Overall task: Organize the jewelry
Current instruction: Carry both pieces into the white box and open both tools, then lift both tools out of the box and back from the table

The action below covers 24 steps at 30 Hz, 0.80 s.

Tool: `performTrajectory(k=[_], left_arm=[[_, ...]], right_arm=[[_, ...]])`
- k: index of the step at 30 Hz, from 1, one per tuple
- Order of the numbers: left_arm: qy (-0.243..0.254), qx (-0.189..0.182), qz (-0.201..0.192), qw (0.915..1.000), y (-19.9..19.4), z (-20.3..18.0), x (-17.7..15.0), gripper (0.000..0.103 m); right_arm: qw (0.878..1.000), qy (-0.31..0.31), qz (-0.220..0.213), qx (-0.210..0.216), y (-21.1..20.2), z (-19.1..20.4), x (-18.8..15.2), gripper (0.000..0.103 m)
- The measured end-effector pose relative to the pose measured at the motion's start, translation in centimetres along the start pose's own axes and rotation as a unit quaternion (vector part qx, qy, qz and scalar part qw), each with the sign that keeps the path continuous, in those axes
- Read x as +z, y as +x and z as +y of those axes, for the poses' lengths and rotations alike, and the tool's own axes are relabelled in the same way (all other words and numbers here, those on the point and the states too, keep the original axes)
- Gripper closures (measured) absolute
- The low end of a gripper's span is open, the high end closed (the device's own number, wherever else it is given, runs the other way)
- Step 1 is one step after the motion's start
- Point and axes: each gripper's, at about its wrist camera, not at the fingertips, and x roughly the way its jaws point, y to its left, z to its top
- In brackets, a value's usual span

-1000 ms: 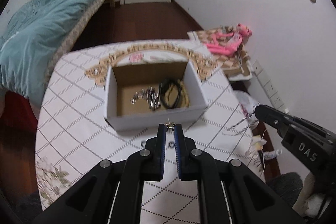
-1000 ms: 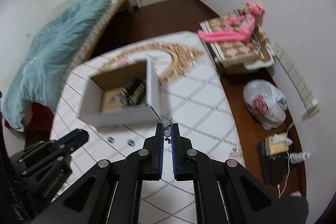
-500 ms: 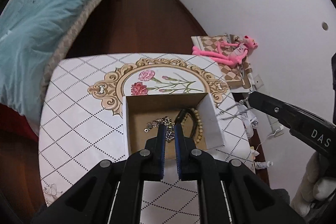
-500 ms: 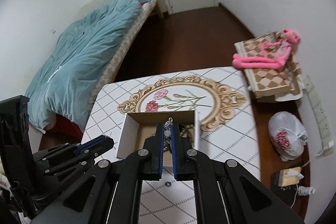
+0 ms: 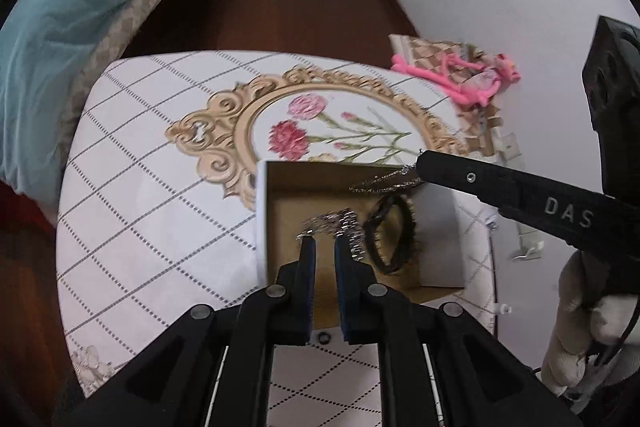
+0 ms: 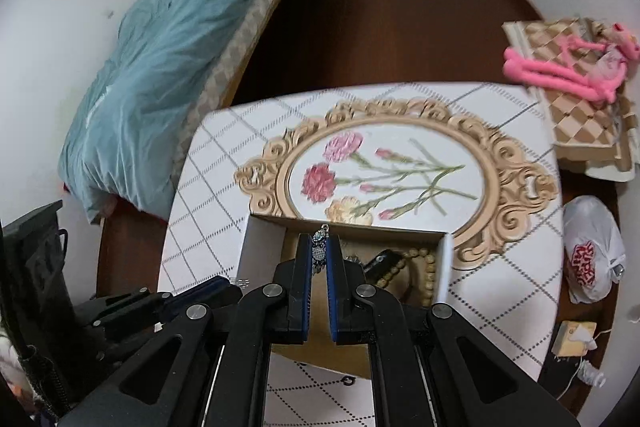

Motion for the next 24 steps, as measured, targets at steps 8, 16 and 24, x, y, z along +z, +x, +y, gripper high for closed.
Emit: performTrajectory(k=[8,16,24], left_arm=[[-0.021,0.042,-0.015,0.9988,-0.7,1.3,0.1,0.023],[-0.017,0.084,-0.043,0.9954,-1.8,1.5,-0.7,0.001],[0.014,0.141,-0.063,0.9879,-1.6,0.2,-2.9,0.001]], right_arm=[[0.999,0.02,0.031,-0.005,1.4,-1.2,0.5,0.061],[0.997,0.01,-0.01,-0.073,-1.4,-2.0,-1.0,0.034],[0.98,-0.007,-0.023,-0.198,-1.6,-2.5,-6.8,0.004]])
